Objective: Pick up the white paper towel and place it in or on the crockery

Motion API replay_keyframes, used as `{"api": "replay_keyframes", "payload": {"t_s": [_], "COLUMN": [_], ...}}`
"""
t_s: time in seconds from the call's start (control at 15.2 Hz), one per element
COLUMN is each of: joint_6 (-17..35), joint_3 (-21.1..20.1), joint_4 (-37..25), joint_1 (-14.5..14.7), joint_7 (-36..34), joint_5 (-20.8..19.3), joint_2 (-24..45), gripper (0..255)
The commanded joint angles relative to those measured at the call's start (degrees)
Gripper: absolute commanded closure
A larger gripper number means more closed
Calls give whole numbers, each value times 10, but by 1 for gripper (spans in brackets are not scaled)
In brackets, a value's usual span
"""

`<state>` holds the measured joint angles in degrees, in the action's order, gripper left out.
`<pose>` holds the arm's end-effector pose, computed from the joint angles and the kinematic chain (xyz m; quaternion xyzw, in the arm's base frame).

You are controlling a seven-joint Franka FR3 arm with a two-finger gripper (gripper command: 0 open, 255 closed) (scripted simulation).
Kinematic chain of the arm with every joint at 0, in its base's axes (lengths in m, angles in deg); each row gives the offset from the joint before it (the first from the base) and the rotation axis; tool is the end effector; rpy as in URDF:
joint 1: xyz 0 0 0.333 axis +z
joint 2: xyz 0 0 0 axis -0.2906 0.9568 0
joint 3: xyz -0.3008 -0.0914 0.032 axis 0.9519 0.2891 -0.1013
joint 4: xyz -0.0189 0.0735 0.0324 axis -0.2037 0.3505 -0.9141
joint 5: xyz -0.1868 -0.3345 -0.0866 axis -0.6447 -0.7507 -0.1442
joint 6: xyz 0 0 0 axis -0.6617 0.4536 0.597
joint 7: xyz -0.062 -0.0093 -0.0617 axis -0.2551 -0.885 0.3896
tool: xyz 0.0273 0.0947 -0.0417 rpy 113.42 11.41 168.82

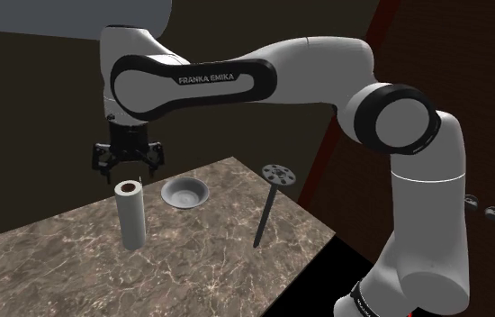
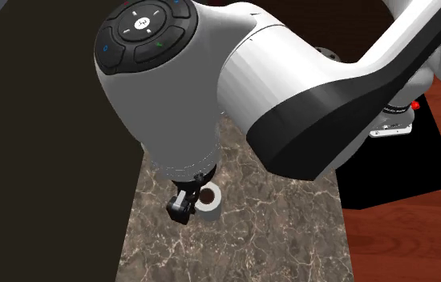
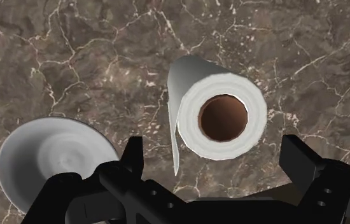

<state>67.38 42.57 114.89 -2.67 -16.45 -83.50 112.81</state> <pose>0.5843 0.3798 0.4427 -0.9901 0.1364 0.0159 0.0279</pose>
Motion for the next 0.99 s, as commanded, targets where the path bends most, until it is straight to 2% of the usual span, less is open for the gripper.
{"api": "replay_keyframes", "payload": {"t_s": [0.0,0.4,0.86,0.92], "joint_6": [7,45,45,45], "joint_3": [2,4,4,4], "joint_4": [-8,21,21,21], "joint_1": [5,5,5,5], "joint_7": [-5,-8,-8,-8], "joint_5": [-4,-8,-8,-8], "joint_2": [15,24,24,24], "gripper": [0,0,0,255]}}
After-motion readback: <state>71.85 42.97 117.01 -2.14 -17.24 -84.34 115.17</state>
